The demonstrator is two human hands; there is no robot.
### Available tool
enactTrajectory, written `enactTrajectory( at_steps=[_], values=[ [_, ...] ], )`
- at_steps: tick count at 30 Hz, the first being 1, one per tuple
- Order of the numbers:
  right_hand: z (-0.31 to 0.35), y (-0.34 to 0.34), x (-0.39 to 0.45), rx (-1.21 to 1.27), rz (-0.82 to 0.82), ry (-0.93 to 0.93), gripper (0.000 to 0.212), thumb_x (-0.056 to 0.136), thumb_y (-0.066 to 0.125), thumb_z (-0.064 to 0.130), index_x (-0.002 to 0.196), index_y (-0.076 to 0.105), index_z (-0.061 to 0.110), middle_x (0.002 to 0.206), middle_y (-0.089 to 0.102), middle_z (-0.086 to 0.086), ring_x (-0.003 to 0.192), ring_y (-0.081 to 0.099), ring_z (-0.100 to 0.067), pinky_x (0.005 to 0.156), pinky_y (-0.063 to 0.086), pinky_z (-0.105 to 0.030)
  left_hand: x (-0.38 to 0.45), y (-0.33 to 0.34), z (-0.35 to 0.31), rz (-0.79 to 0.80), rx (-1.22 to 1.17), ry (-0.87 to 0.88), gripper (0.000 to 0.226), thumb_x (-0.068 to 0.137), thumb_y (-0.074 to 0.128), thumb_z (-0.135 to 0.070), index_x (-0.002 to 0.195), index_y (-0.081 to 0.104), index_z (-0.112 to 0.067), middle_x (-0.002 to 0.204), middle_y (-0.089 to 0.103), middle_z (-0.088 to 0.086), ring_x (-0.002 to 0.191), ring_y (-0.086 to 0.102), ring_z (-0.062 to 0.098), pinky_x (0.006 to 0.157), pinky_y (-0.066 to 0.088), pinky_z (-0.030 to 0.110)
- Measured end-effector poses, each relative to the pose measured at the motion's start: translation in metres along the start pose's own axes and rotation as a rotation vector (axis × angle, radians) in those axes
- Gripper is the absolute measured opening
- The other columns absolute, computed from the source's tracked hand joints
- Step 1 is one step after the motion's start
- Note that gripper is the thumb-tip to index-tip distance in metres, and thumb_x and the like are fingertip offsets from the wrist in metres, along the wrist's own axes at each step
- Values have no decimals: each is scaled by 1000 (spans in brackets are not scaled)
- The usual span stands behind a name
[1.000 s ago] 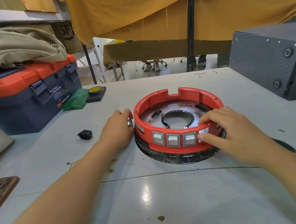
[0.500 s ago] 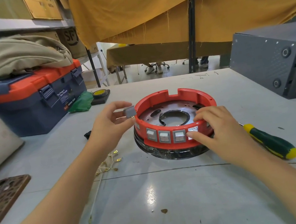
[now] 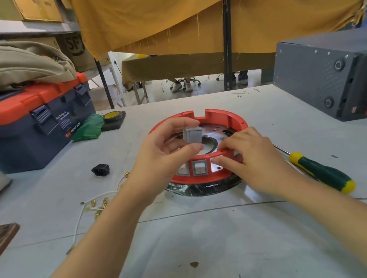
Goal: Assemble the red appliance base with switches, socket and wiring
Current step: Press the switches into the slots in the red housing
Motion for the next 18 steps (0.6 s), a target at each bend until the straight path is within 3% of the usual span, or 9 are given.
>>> enactTrajectory(
  at_steps=[4, 11, 18],
  values=[
    [0, 3, 2, 8, -26, -11, 31, 89, 52, 50, 105, 64, 26, 109, 61, 11, 113, 41, -13, 88, 30, -31, -3, 5, 2, -46, 21, 42, 19, 77, 65, -29, 95, 66, -28, 97, 70, 0, 88, 70, 19, 72, 57, 27],
    [-1, 3, -3, 99, -18, -43, 30, 91, 55, 41, 119, 58, 32, 123, 55, 17, 123, 35, -6, 99, 19, -26, -10, 17, 16, 49, 143, 123, 45, 80, 69, -8, 118, 54, -28, 111, 61, -6, 104, 65, 15, 87, 54, 31],
    [7, -11, -11, 208, -33, -104, 28, 89, 62, 27, 117, 63, 30, 121, 54, 20, 124, 36, -3, 106, 22, -29, -17, 22, 7, 0, 461, 281, 38, 79, 72, -10, 113, 59, -21, 109, 59, -15, 105, 59, 1, 85, 48, 13]
  ],
)
Point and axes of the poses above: each hand's wrist, its own x-axis towards the middle knuckle, its own y-axis out of the palm, z = x × y, the point moved 6 cm from there along x, towards the middle knuckle
